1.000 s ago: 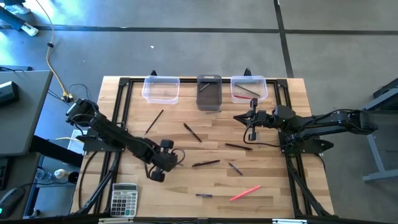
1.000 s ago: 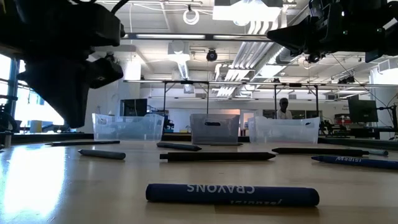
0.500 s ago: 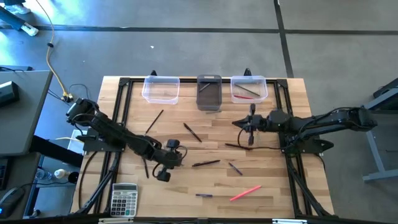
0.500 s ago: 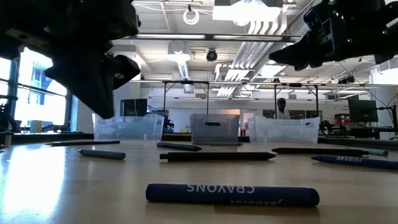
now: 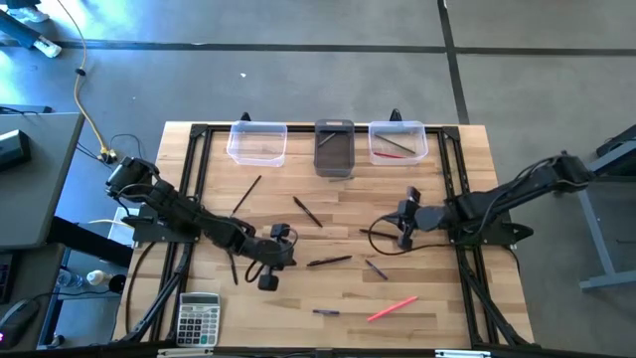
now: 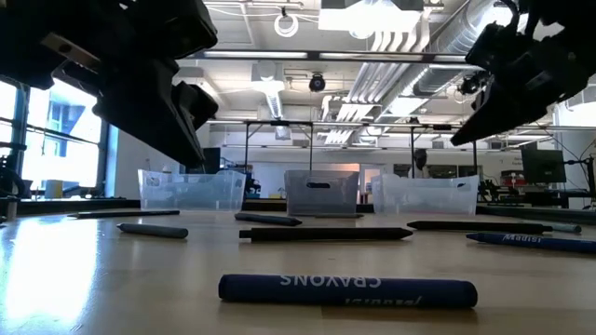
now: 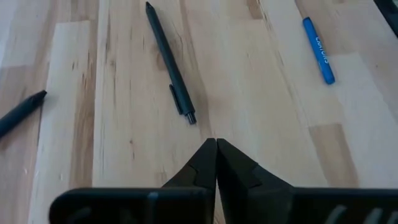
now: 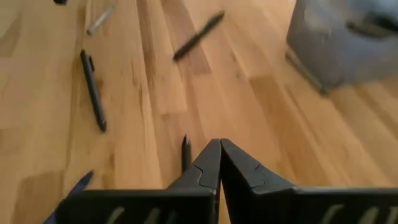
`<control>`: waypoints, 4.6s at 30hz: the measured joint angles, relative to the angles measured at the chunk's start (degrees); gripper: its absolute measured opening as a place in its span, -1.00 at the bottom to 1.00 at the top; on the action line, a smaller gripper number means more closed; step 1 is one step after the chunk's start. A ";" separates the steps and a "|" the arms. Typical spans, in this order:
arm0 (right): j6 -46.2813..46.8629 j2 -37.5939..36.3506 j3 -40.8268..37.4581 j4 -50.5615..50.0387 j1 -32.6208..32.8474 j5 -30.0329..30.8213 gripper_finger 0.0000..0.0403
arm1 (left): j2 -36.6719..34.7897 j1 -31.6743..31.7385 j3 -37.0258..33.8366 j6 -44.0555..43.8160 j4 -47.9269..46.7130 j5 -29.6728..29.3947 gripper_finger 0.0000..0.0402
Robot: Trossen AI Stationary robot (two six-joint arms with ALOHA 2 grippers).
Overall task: Sort crayons/erasers/pens/pencils in bins
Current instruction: Put the black pen into the left transparent bin
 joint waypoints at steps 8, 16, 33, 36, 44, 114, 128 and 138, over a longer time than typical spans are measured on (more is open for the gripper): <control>10.09 0.02 3.20 -12.85 3.19 0.10 -0.53 | 0.00 0.00 0.00 -0.42 0.03 -0.02 -0.98; 14.71 4.57 3.20 -16.44 4.79 -1.33 -0.10 | 0.13 0.00 0.00 -0.42 1.24 -1.20 -0.98; 17.24 19.77 3.27 -14.56 4.76 -7.03 -0.22 | 0.28 0.00 0.00 -0.42 2.88 -1.22 -1.00; 17.26 21.30 3.33 -13.98 4.73 -8.01 -0.32 | 0.28 0.00 0.00 -0.46 2.95 -1.25 -1.00; 17.24 22.64 3.44 -12.92 4.64 -9.80 -0.61 | 0.28 0.69 0.00 -4.29 3.21 -1.38 -1.00; -7.55 43.56 7.88 76.00 4.66 -10.56 -0.86 | 0.28 2.91 -2.74 5.21 59.59 -11.46 -0.22; -8.69 43.56 8.01 75.95 4.71 -10.78 -0.84 | 0.28 2.32 -2.14 11.16 60.02 -10.09 -0.78; -10.13 43.56 8.01 75.73 4.64 -9.92 -0.37 | -0.34 2.34 -2.14 15.33 60.07 -9.93 -0.91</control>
